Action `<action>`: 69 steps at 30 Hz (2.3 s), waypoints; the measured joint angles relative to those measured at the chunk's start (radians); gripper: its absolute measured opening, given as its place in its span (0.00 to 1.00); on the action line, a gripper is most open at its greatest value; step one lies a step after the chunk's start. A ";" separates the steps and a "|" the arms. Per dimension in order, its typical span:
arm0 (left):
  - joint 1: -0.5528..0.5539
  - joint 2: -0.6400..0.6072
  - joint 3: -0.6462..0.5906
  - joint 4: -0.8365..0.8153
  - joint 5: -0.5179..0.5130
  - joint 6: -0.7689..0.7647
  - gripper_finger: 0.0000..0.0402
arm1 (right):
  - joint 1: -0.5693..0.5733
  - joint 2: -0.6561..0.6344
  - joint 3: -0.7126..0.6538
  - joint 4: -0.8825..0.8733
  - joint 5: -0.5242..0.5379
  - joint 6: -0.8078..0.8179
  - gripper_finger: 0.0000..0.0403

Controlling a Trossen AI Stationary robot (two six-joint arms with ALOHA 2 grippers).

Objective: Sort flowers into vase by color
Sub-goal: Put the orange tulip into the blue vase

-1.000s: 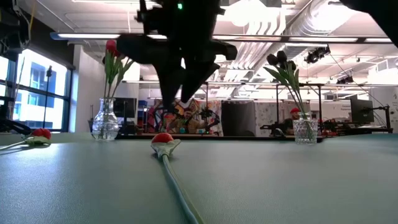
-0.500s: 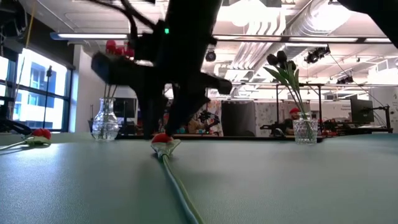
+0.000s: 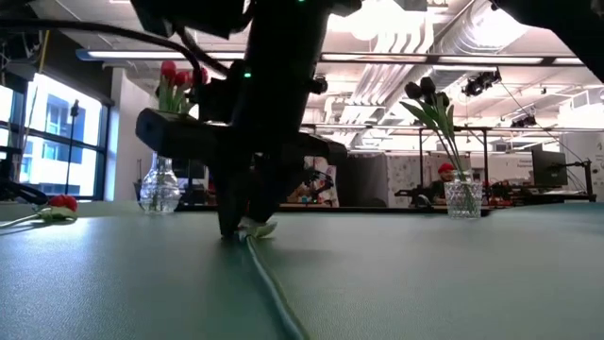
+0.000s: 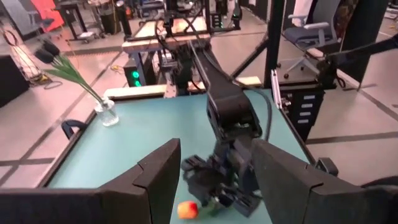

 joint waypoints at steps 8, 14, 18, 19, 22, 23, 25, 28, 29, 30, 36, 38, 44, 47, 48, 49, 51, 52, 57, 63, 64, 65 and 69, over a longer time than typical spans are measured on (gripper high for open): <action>0.000 0.006 0.016 -0.001 -0.014 -0.009 0.46 | -0.005 0.007 0.003 0.037 0.005 -0.059 0.12; 0.001 0.024 0.016 -0.001 -0.021 -0.013 0.46 | 0.005 -0.039 0.003 0.058 0.099 -0.115 0.02; 0.002 0.025 0.016 -0.017 -0.058 -0.022 0.46 | 0.026 -0.105 0.004 0.078 0.252 -0.153 0.02; 0.002 0.025 0.016 -0.020 -0.064 -0.030 0.46 | 0.033 -0.121 0.004 0.080 0.298 -0.162 0.01; 0.002 0.026 0.016 -0.022 -0.070 -0.047 0.46 | 0.054 -0.172 0.004 0.112 0.451 -0.207 0.01; 0.002 0.026 0.016 -0.022 -0.071 -0.047 0.46 | 0.059 -0.193 0.004 0.135 0.502 -0.226 0.01; 0.002 0.029 0.016 -0.022 -0.072 -0.047 0.46 | 0.073 -0.228 0.004 0.183 0.587 -0.288 0.01; 0.002 0.036 0.016 -0.023 -0.074 -0.047 0.46 | 0.088 -0.257 0.004 0.301 0.618 -0.458 0.00; 0.002 0.037 0.016 -0.023 -0.081 -0.047 0.46 | 0.092 -0.262 0.004 0.341 0.607 -0.518 0.00; 0.002 0.038 0.016 -0.023 -0.089 -0.047 0.46 | 0.095 -0.265 0.004 0.394 0.577 -0.580 0.00; 0.002 0.040 -0.012 -0.022 -0.095 -0.104 0.46 | 0.068 -0.277 0.004 0.714 0.243 -0.899 0.00; 0.002 0.041 -0.037 -0.023 -0.094 -0.139 0.46 | 0.052 -0.277 0.004 0.790 0.164 -0.969 0.00; 0.002 0.040 -0.100 -0.027 -0.075 -0.257 0.46 | 0.024 -0.279 0.004 0.939 0.137 -1.137 0.00; 0.002 0.040 -0.112 -0.028 -0.081 -0.275 0.46 | 0.007 -0.280 0.004 1.048 0.122 -1.214 0.00; 0.002 0.040 -0.117 -0.028 -0.089 -0.279 0.46 | 0.003 -0.280 0.004 1.089 0.122 -1.240 0.00; 0.002 0.040 -0.123 -0.030 -0.098 -0.282 0.46 | -0.002 -0.280 0.004 1.129 0.121 -1.267 0.00; 0.003 0.041 -0.126 -0.031 -0.112 -0.282 0.46 | -0.009 -0.280 0.004 1.207 0.117 -1.329 0.00; 0.003 0.040 -0.126 -0.030 -0.114 -0.282 0.46 | -0.012 -0.281 0.004 1.240 0.109 -1.355 0.00; 0.003 0.040 -0.126 -0.027 -0.131 -0.281 0.46 | -0.017 -0.281 0.004 1.343 -0.041 -1.388 0.00; 0.003 0.040 -0.126 0.043 -0.124 -0.171 0.46 | -0.037 -0.281 0.004 1.408 -0.254 -1.333 0.00; 0.003 0.040 -0.126 0.071 -0.118 -0.130 0.46 | -0.044 -0.281 0.004 1.414 -0.278 -1.317 0.00; 0.003 0.041 -0.126 0.101 -0.111 -0.087 0.46 | -0.051 -0.281 0.004 1.419 -0.302 -1.301 0.00; 0.007 0.052 -0.126 0.227 -0.055 0.094 0.46 | -0.081 -0.281 0.004 1.423 -0.421 -1.270 0.00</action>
